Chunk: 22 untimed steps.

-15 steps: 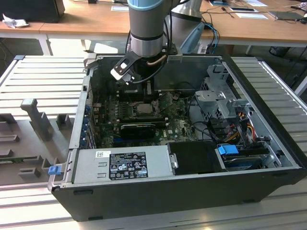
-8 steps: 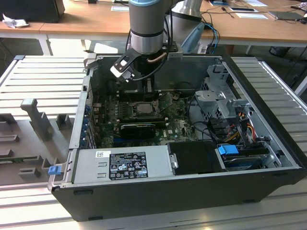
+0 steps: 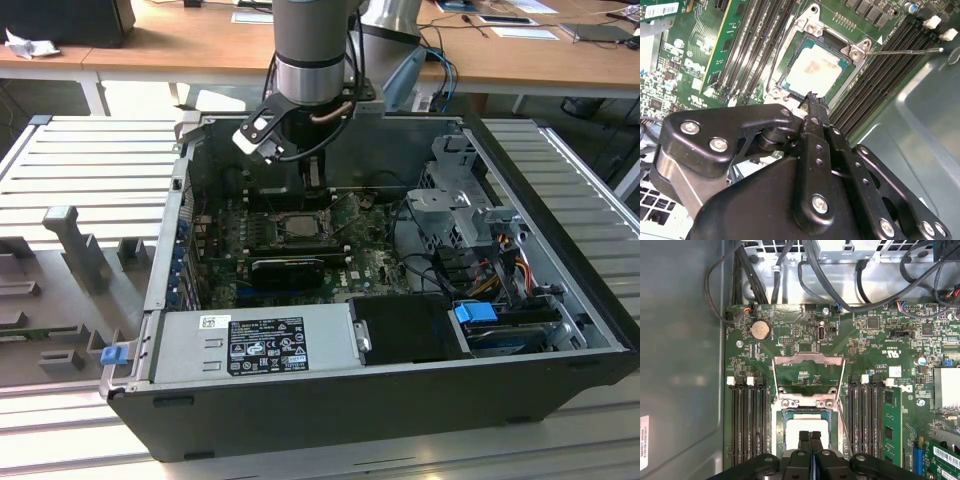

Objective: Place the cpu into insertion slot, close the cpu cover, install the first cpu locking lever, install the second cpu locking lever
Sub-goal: 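Close the cpu cover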

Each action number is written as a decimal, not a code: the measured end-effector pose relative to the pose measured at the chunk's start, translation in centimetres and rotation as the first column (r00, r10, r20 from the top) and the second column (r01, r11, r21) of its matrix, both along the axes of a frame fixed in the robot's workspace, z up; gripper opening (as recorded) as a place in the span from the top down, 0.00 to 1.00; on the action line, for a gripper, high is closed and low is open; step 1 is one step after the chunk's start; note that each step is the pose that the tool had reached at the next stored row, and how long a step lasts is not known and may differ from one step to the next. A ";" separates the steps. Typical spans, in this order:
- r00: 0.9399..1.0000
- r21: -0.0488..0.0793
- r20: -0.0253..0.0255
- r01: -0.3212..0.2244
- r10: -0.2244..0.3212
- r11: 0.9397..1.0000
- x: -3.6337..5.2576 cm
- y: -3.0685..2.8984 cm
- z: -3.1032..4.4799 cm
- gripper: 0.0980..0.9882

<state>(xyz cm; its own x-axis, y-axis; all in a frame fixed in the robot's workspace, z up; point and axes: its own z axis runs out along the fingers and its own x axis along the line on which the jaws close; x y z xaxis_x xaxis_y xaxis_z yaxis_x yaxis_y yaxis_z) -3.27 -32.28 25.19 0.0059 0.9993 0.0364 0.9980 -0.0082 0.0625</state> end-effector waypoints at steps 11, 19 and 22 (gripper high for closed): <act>1.000 -0.002 0.000 0.000 0.000 1.000 0.47 0.02 0.42 0.99; 1.000 -0.002 0.000 0.000 0.000 1.000 0.65 0.02 0.91 0.99; 1.000 -0.002 0.000 0.000 0.000 1.000 0.65 0.02 1.12 0.99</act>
<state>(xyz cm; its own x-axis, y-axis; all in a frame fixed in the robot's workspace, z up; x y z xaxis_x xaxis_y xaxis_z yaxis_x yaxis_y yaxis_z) -2.62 -32.25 26.32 0.0059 0.9994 0.0349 0.9980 -0.0081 0.0625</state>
